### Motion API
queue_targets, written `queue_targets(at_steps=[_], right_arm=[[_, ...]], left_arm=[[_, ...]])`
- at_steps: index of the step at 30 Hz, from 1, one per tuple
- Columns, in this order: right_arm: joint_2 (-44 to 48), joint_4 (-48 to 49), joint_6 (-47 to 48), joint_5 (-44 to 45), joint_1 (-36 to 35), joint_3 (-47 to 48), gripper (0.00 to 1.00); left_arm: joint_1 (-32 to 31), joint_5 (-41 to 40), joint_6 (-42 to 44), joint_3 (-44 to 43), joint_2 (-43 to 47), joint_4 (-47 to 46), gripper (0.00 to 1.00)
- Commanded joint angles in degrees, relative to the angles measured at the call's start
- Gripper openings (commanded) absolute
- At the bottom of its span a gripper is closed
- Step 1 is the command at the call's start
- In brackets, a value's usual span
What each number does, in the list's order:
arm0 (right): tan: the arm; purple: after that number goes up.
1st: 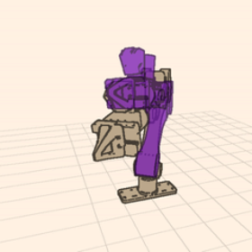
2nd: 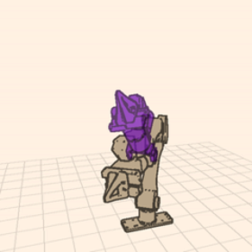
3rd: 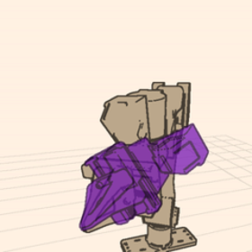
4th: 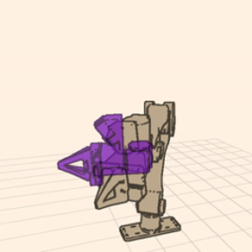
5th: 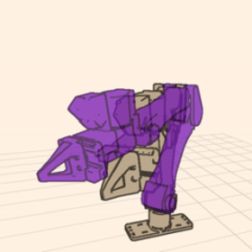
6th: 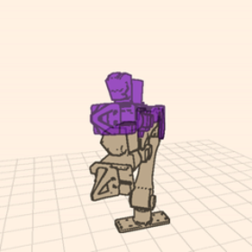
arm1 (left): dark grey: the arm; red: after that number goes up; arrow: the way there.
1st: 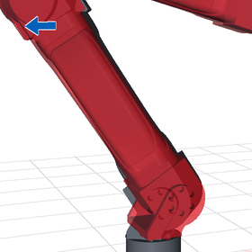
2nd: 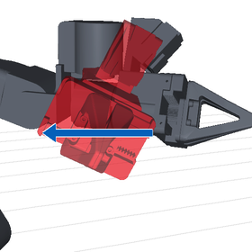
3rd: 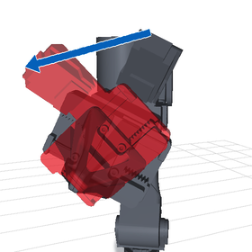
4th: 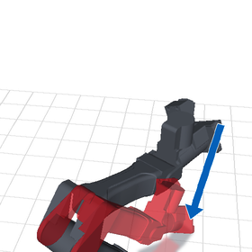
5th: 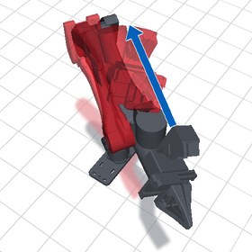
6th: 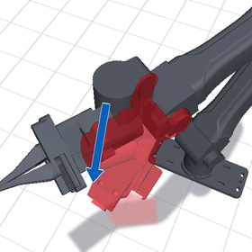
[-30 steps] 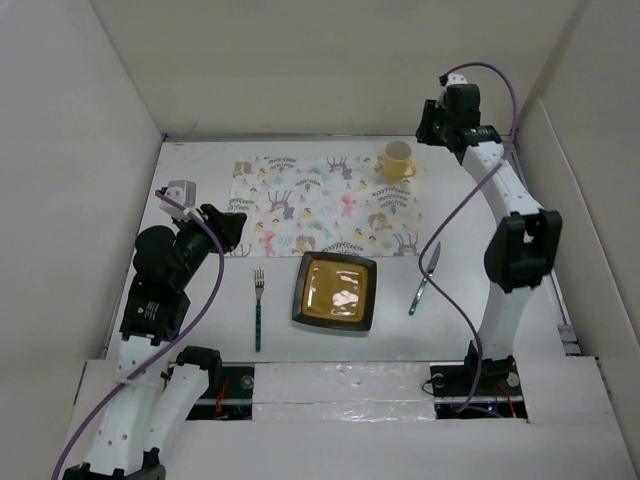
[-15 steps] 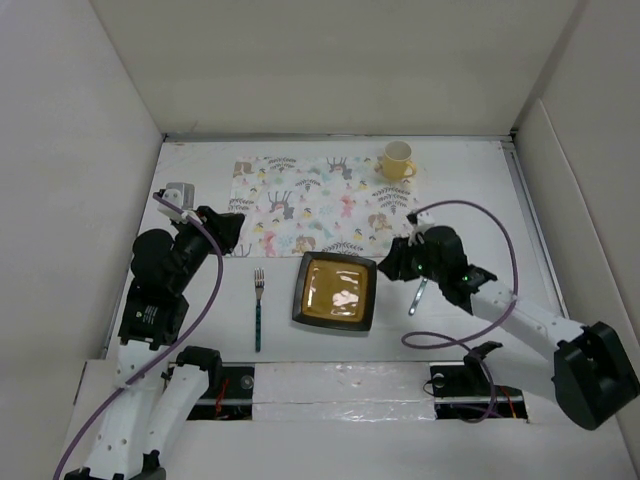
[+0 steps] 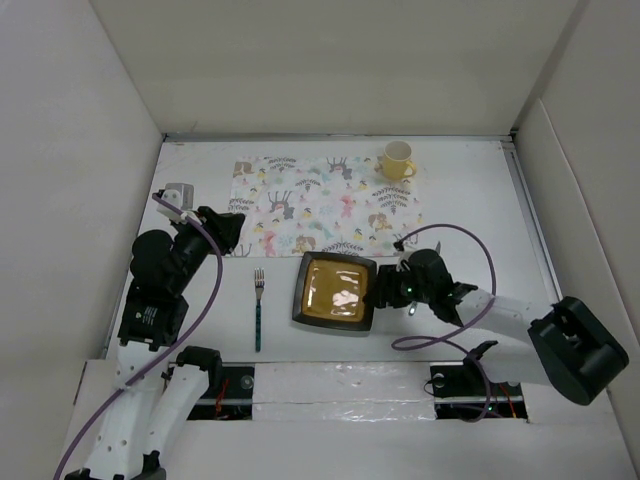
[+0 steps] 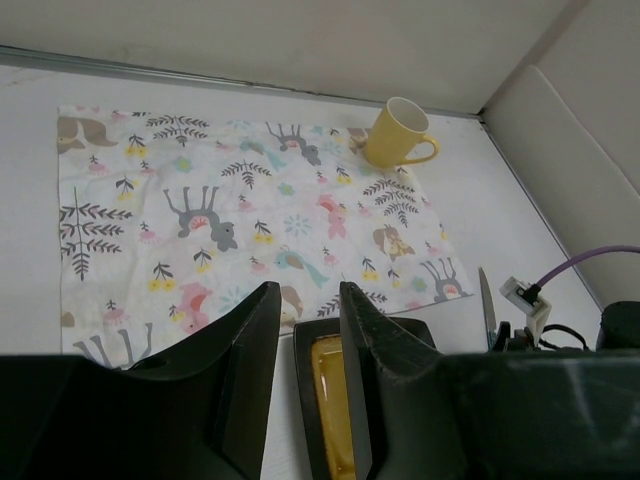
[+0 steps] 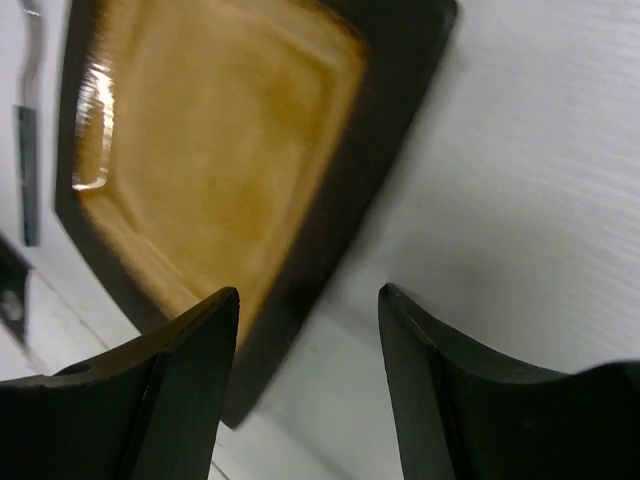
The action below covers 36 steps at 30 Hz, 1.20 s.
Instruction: Set the dinner table for one person
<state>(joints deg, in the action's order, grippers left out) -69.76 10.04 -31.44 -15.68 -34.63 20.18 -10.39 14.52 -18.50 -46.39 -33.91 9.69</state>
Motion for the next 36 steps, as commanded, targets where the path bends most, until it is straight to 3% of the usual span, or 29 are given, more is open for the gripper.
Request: queue_targets(at_steps=[1,8,16,22,24,28,32,36], right_arm=[[-7.5,13.5,-2.9,-5.2,0.0,-1.7,0.62],[-15.0,24.0,-7.3,-7.4,0.5,-4.3,0.44],[-14.7,27.5,-9.2,-6.3,0.5,-5.2,0.00],[-5.9,25.4,-8.2,-8.6,1.8,-2.5,0.00],[-3.8,23.5,-8.7,-14.1,2.3,0.7,0.00],[-0.8,20.1,-9.2,-15.1,3.4,8.0,0.00],[-4.1,28.2,-16.2,-19.2,6.5,13.5,0.00],[-13.4,37.4,-20.1,-19.7,9.3,19.8,0.00]], left_arm=[[0.2,0.2,0.0,0.5,0.4,-2.5,0.28],[0.2,0.1,0.0,0.4,0.2,-2.5,0.28],[0.7,-0.3,0.0,0.4,-0.3,-2.3,0.28],[0.7,0.0,0.0,0.4,-0.5,-2.4,0.28],[0.7,0.3,-0.1,0.4,-0.5,-2.5,0.28],[0.7,0.2,-0.1,0.4,-0.6,-2.7,0.28],[0.7,-0.3,-0.2,0.7,-0.5,-2.9,0.28],[0.7,0.1,-0.3,0.9,-1.9,-2.8,0.28]])
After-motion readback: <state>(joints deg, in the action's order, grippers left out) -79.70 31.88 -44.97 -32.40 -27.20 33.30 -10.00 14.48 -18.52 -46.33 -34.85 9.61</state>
